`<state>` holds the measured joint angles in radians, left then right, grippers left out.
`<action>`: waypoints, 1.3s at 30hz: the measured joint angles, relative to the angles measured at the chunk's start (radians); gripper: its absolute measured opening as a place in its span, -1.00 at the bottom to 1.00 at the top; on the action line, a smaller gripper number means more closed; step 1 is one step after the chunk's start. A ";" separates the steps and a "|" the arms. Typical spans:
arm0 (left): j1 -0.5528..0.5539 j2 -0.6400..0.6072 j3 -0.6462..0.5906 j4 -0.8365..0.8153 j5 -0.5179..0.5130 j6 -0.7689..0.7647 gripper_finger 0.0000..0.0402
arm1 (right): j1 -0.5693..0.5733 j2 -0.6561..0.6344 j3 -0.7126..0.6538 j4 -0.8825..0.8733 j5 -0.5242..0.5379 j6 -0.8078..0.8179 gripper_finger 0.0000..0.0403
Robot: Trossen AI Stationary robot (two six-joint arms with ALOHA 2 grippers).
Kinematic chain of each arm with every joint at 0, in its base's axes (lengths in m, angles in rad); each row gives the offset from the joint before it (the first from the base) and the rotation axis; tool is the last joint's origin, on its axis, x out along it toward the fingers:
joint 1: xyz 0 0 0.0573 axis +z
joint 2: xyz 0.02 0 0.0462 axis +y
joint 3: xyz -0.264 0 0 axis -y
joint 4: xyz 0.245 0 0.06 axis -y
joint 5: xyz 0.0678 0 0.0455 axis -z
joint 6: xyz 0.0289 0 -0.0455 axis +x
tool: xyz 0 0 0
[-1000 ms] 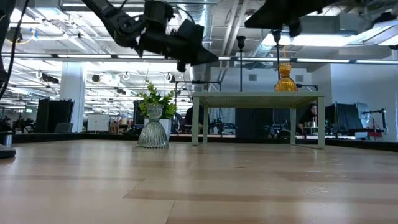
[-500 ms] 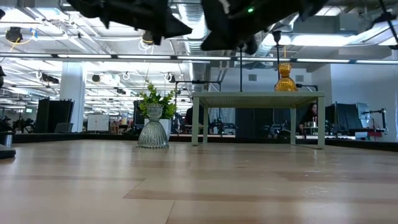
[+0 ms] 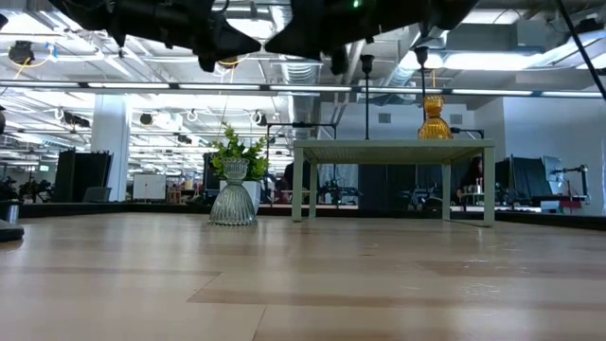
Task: Pick & Place candle stick holders
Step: Adjust the black metal candle holder on the shelf
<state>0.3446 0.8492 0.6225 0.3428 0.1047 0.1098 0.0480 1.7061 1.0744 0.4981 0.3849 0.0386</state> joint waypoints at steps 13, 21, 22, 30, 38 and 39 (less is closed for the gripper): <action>-0.027 -0.002 -0.004 0.002 0.000 -0.014 -0.98 | -0.144 0.000 0.000 -0.001 0.322 0.058 -1.00; -0.027 -0.002 -0.004 0.005 0.000 -0.014 -0.98 | -0.236 0.000 0.000 -0.134 0.319 0.200 -1.00; -0.027 -0.002 -0.004 0.006 0.000 -0.014 -0.98 | -0.245 0.000 0.000 -0.146 0.311 0.208 -1.00; -0.027 -0.002 -0.004 0.016 0.000 -0.014 -0.98 | -0.289 0.000 -0.001 -0.212 0.193 0.302 -1.00; -0.027 -0.001 -0.004 0.017 0.000 -0.019 -0.98 | -0.320 0.000 -0.001 -0.210 0.223 0.303 -1.00; -0.027 -0.001 -0.004 0.017 0.000 -0.021 -0.98 | -0.324 0.000 -0.001 -0.210 0.224 0.303 -1.00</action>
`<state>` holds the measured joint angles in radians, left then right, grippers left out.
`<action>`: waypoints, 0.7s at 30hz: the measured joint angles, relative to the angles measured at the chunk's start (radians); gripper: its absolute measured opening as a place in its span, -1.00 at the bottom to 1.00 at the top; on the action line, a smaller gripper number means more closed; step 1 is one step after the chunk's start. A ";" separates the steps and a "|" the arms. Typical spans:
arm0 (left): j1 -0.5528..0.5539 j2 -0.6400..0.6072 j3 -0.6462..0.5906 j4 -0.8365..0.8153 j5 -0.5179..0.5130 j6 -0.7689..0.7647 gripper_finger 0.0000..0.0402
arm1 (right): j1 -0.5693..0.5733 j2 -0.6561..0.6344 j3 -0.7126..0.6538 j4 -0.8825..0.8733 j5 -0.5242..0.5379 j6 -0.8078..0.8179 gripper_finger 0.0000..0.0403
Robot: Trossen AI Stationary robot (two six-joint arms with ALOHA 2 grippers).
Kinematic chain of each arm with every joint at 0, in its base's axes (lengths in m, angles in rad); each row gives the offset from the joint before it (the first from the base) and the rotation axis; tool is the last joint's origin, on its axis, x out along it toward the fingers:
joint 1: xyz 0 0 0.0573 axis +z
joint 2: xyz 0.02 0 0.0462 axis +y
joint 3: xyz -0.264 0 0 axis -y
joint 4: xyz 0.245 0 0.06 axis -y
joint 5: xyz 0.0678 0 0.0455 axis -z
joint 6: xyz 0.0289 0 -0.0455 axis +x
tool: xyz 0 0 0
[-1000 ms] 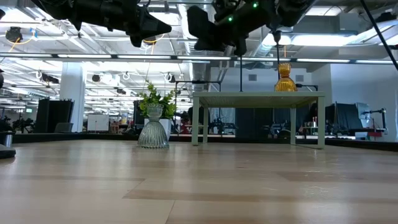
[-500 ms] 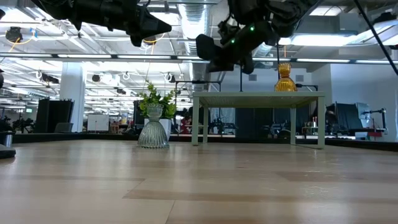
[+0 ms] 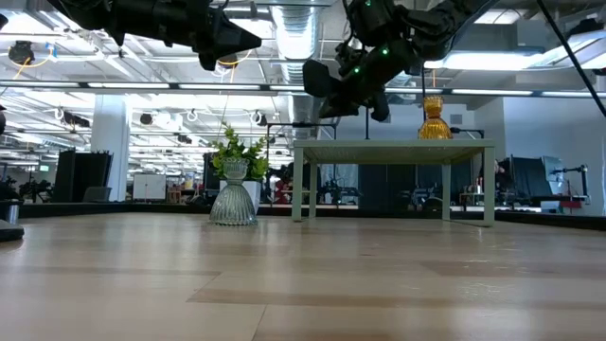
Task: Pick & Place candle stick holders
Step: Adjust the black metal candle holder on the shelf
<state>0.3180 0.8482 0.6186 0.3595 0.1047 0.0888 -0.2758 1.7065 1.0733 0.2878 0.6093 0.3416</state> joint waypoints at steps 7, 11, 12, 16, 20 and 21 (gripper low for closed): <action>0.000 0.000 0.000 0.000 0.000 0.000 -0.98 | -0.002 0.000 0.000 -0.004 0.097 -0.001 -1.00; 0.000 0.000 0.000 0.000 0.000 0.000 -0.98 | -0.001 0.000 0.000 -0.005 0.109 0.000 -1.00; 0.000 0.000 0.000 0.000 0.000 0.000 -0.98 | -0.001 0.000 0.000 -0.007 0.123 0.000 -1.00; 0.000 0.000 0.000 0.000 0.000 0.000 -0.98 | -0.002 0.000 0.000 -0.021 0.176 0.000 -1.00; 0.000 0.000 0.000 0.000 0.000 0.000 -0.98 | -0.002 0.000 0.000 -0.021 0.190 0.000 -1.00; 0.000 0.000 0.000 0.000 0.000 0.000 -0.98 | -0.002 0.000 0.000 -0.022 0.200 0.000 -1.00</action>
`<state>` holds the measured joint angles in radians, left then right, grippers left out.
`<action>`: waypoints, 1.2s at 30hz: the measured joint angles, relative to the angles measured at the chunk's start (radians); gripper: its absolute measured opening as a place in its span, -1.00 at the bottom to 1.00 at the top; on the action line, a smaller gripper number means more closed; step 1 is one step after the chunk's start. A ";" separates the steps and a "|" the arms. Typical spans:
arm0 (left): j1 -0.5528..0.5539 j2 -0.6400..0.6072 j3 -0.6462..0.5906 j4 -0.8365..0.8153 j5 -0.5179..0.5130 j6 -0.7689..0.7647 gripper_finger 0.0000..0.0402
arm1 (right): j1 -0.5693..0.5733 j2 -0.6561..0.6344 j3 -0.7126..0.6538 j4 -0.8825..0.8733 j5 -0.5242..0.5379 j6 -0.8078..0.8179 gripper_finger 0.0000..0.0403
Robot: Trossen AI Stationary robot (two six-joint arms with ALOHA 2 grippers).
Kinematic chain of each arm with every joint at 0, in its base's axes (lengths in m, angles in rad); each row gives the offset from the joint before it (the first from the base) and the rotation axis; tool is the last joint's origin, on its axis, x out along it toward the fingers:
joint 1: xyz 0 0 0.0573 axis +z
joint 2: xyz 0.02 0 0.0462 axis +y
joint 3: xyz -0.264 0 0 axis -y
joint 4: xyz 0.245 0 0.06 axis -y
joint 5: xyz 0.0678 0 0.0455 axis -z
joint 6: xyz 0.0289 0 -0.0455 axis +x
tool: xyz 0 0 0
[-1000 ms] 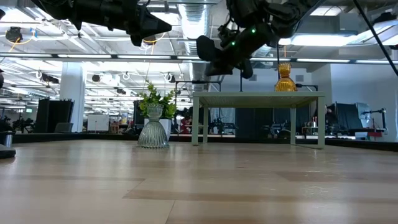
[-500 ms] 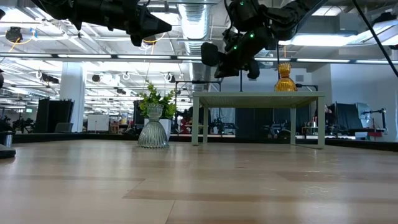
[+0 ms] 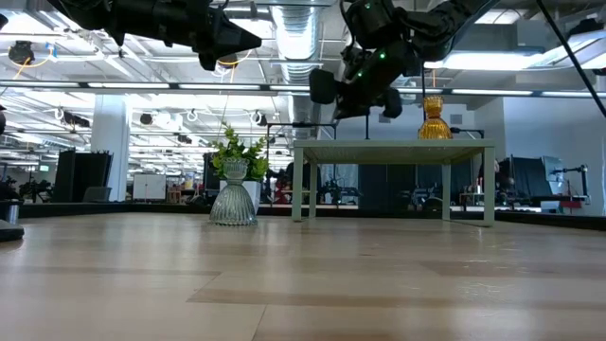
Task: Pick & Place candle stick holders
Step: Adjust the black metal candle holder on the shelf
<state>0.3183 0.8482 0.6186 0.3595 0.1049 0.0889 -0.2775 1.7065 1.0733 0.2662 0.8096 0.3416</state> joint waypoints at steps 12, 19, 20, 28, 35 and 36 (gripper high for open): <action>0.000 0.000 0.000 0.000 0.000 0.000 -0.98 | 0.001 0.000 0.000 -0.055 0.115 0.000 -1.00; 0.000 0.000 0.000 0.000 0.000 0.000 -0.98 | 0.001 0.000 0.000 -0.057 0.072 0.000 -1.00; 0.000 0.000 0.000 0.000 0.000 0.000 -0.98 | 0.000 0.000 0.000 -0.054 0.033 0.000 -1.00; 0.000 0.000 0.001 0.000 0.000 0.000 -0.98 | -0.017 0.000 0.029 -0.031 -0.210 -0.005 -1.00; 0.000 0.000 0.001 0.000 0.000 0.000 -0.98 | -0.057 0.000 0.042 -0.051 -0.182 0.004 -1.00; 0.000 0.000 0.001 0.000 0.000 0.000 -0.98 | -0.061 0.000 0.042 -0.058 -0.173 0.005 -1.00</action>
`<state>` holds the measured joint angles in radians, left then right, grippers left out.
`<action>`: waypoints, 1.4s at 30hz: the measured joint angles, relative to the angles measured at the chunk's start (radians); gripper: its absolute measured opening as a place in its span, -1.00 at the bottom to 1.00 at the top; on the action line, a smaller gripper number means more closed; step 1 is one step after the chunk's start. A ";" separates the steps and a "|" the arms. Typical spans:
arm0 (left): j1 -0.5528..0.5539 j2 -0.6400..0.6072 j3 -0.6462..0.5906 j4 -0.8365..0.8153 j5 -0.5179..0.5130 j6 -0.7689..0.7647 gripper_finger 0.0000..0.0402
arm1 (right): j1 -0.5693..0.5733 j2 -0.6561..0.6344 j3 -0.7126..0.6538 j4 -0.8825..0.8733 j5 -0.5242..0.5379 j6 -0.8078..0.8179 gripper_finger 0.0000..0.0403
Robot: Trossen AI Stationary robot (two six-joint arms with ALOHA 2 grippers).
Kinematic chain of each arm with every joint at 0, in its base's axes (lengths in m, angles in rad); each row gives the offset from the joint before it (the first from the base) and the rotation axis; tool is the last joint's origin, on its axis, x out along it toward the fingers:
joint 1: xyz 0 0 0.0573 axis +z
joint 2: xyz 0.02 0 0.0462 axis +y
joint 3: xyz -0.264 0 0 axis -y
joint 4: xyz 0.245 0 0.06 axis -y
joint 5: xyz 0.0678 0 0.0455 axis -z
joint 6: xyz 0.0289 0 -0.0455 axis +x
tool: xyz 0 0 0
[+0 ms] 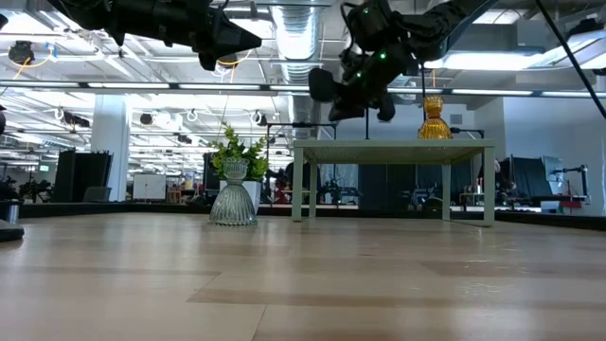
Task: Pick & Place candle stick holders
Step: Adjust the black metal candle holder on the shelf
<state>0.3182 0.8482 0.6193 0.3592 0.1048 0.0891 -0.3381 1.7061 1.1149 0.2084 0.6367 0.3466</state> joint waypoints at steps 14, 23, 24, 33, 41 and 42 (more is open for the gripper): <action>0.000 0.000 0.000 0.000 0.000 0.004 -0.98 | -0.011 0.000 0.000 -0.064 0.145 0.003 -1.00; 0.000 0.000 0.000 0.000 0.000 0.003 -0.98 | -0.011 0.000 0.000 -0.090 0.188 0.002 -1.00; 0.000 0.000 0.000 0.000 0.000 0.003 -0.98 | -0.012 0.000 0.000 -0.090 0.202 -0.001 -1.00; 0.000 0.000 0.000 0.000 0.000 0.004 -0.98 | -0.012 0.000 0.000 -0.117 0.286 -0.015 -1.00; 0.000 0.000 0.000 0.000 0.000 0.003 -0.98 | -0.002 0.000 0.000 -0.129 0.305 -0.023 -1.00; 0.000 0.000 0.000 0.000 0.000 0.003 -0.98 | -0.002 0.000 0.000 -0.130 0.307 -0.031 -1.00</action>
<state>0.3180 0.8482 0.6193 0.3592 0.1047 0.0925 -0.3401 1.7061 1.1152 0.0781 0.9434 0.3154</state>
